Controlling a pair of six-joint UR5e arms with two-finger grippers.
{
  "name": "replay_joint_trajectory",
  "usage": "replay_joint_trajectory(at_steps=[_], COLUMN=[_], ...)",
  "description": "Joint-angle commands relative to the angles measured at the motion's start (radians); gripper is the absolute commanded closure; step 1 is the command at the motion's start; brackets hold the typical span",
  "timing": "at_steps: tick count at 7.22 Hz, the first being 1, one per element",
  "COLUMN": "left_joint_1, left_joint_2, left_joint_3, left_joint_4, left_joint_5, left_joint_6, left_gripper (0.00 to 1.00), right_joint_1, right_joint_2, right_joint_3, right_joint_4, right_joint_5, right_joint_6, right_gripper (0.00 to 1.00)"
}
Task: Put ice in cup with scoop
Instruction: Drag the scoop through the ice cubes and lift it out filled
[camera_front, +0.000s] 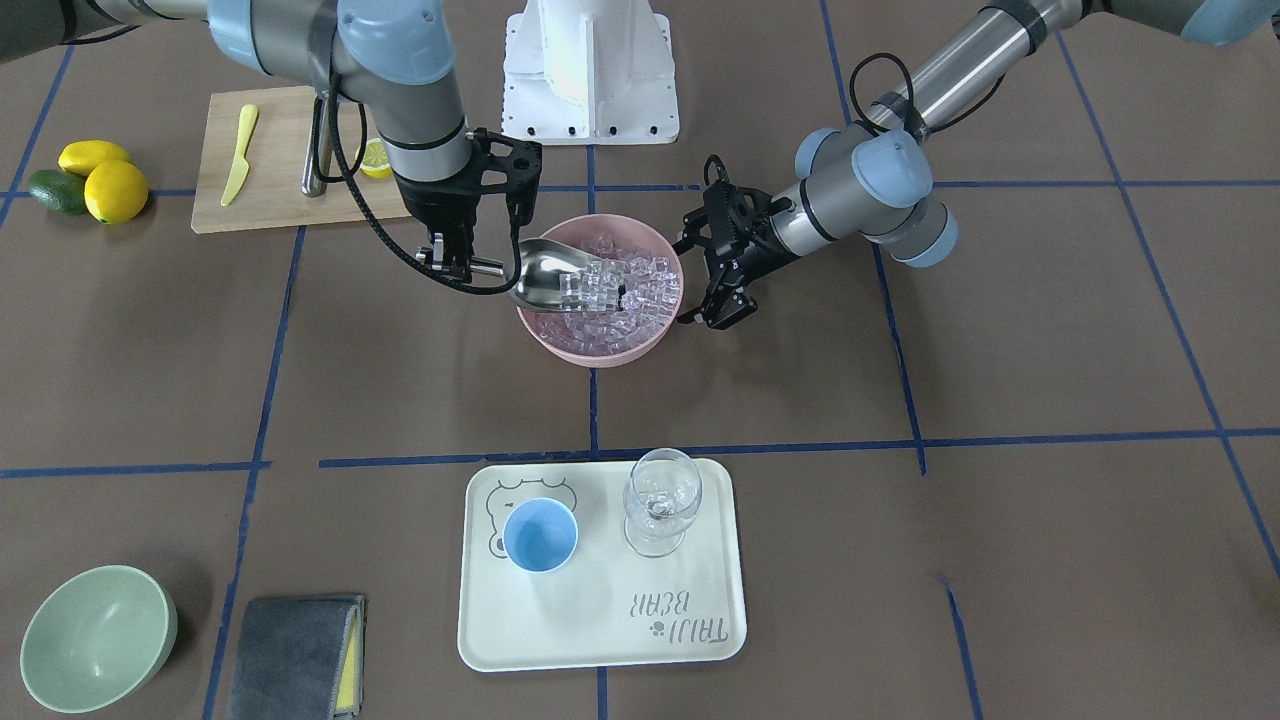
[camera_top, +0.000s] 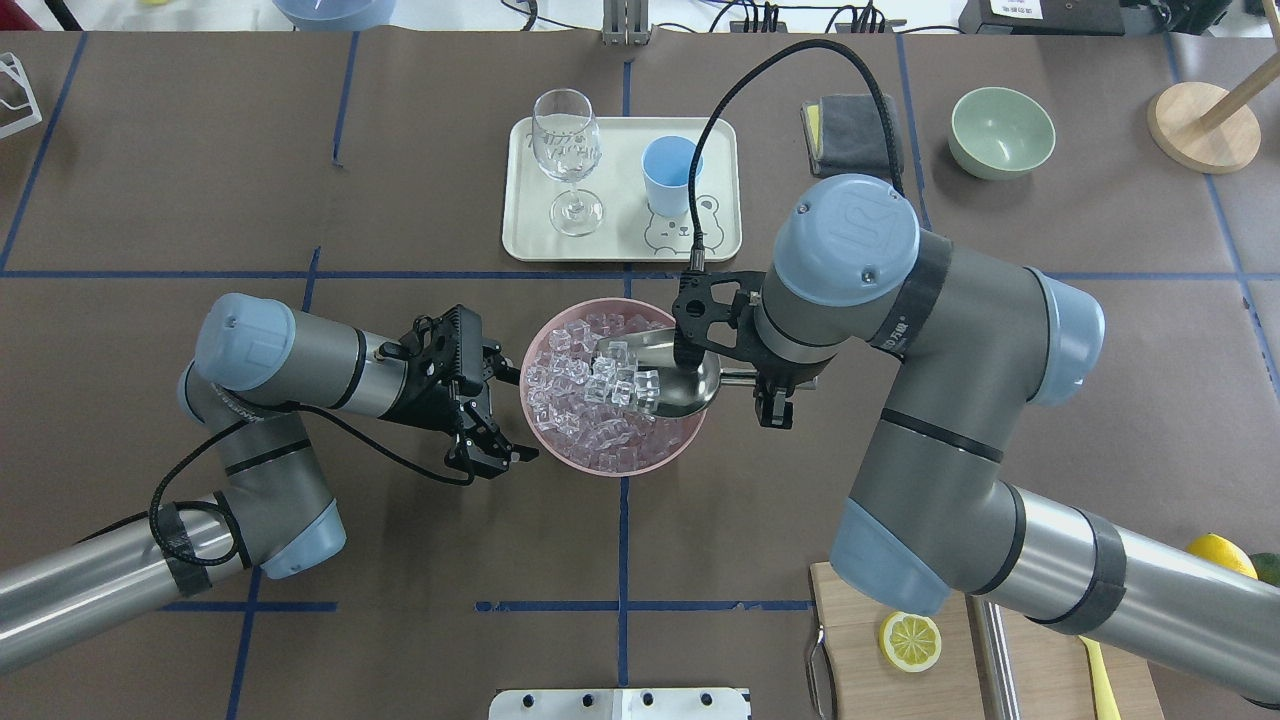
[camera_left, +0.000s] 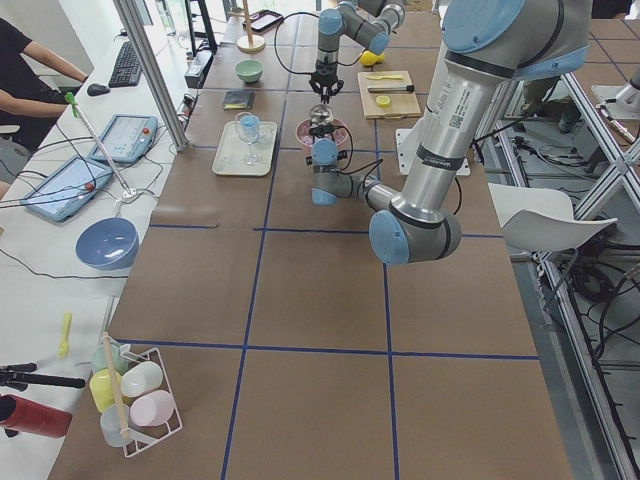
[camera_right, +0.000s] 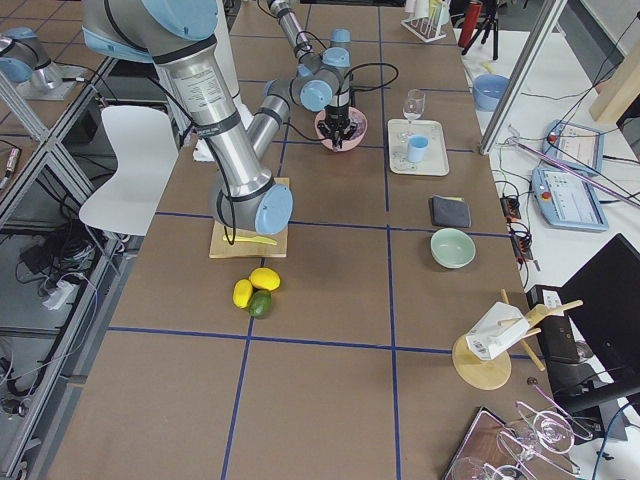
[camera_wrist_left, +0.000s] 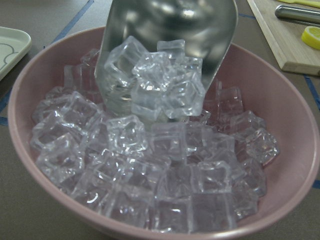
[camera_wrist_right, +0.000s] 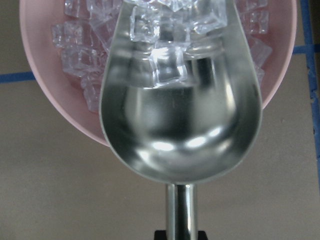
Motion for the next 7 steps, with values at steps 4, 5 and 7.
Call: replay_joint_trajectory(at_steps=[4, 5, 7], left_joint_1=[0.000, 0.000, -0.002], left_joint_2=[0.002, 0.002, 0.003], left_joint_3=[0.002, 0.000, 0.002], left_joint_4=[0.001, 0.001, 0.001], left_joint_5=[0.000, 0.000, 0.000], left_joint_6=[0.002, 0.002, 0.002], left_gripper=[0.00, 0.00, 0.00], right_joint_1=[0.111, 0.125, 0.143], right_joint_2=[-0.083, -0.084, -0.106], right_joint_3=[0.018, 0.018, 0.018], right_joint_4=[0.169, 0.201, 0.282], right_joint_5=[0.186, 0.201, 0.255], right_joint_6=[0.033, 0.036, 0.073], right_gripper=[1.00, 1.00, 1.00])
